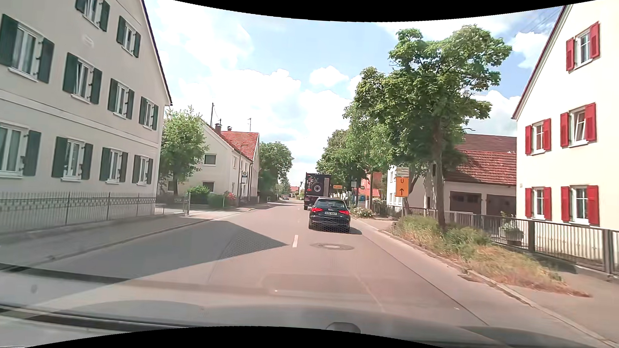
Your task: Follow the waypoints while adhering to traffic rules and regulations
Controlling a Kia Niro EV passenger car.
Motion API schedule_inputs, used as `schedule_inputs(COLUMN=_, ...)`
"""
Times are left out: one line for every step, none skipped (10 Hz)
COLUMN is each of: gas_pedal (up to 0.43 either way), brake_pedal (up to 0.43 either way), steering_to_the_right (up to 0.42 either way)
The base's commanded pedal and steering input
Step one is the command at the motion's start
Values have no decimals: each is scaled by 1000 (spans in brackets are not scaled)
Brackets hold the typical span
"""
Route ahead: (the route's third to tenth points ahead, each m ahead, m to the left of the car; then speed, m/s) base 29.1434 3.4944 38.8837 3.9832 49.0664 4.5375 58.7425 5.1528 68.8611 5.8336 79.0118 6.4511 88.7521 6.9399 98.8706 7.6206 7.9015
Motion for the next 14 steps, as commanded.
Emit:
schedule_inputs(gas_pedal=209, brake_pedal=0, steering_to_the_right=6)
schedule_inputs(gas_pedal=209, brake_pedal=0, steering_to_the_right=6)
schedule_inputs(gas_pedal=209, brake_pedal=0, steering_to_the_right=5)
schedule_inputs(gas_pedal=209, brake_pedal=0, steering_to_the_right=5)
schedule_inputs(gas_pedal=197, brake_pedal=0, steering_to_the_right=3)
schedule_inputs(gas_pedal=197, brake_pedal=0, steering_to_the_right=0)
schedule_inputs(gas_pedal=197, brake_pedal=0, steering_to_the_right=-2)
schedule_inputs(gas_pedal=197, brake_pedal=0, steering_to_the_right=-4)
schedule_inputs(gas_pedal=197, brake_pedal=0, steering_to_the_right=-9)
schedule_inputs(gas_pedal=197, brake_pedal=0, steering_to_the_right=-12)
schedule_inputs(gas_pedal=197, brake_pedal=0, steering_to_the_right=-12)
schedule_inputs(gas_pedal=189, brake_pedal=0, steering_to_the_right=-13)
schedule_inputs(gas_pedal=189, brake_pedal=0, steering_to_the_right=-12)
schedule_inputs(gas_pedal=189, brake_pedal=0, steering_to_the_right=-13)
